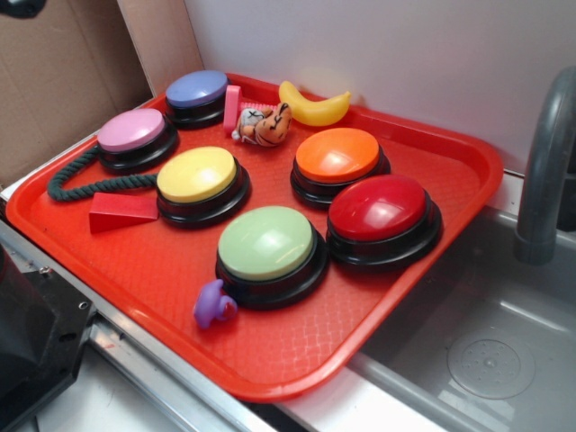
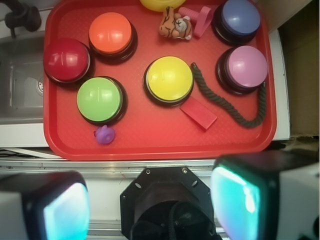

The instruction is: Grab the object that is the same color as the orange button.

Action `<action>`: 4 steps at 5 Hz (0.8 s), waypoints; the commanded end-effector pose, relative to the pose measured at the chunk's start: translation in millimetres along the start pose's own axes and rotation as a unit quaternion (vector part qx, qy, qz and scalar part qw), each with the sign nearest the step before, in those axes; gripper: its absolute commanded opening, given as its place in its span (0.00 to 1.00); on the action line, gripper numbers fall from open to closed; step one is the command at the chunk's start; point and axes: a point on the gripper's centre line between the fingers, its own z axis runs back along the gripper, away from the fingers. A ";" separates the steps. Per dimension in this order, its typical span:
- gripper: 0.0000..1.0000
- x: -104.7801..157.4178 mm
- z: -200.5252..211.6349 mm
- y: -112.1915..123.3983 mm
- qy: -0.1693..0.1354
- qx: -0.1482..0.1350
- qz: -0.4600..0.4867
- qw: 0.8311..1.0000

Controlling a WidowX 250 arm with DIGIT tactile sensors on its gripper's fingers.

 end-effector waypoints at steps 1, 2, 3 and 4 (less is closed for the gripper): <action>1.00 0.0 0.0 0.0 0.000 0.000 0.000 1.000; 1.00 17.4 -4.7 10.9 -0.041 0.002 0.111 0.993; 1.00 39.2 -14.7 18.6 -0.054 0.019 0.181 0.982; 1.00 61.4 -32.3 28.1 -0.080 0.027 0.286 0.954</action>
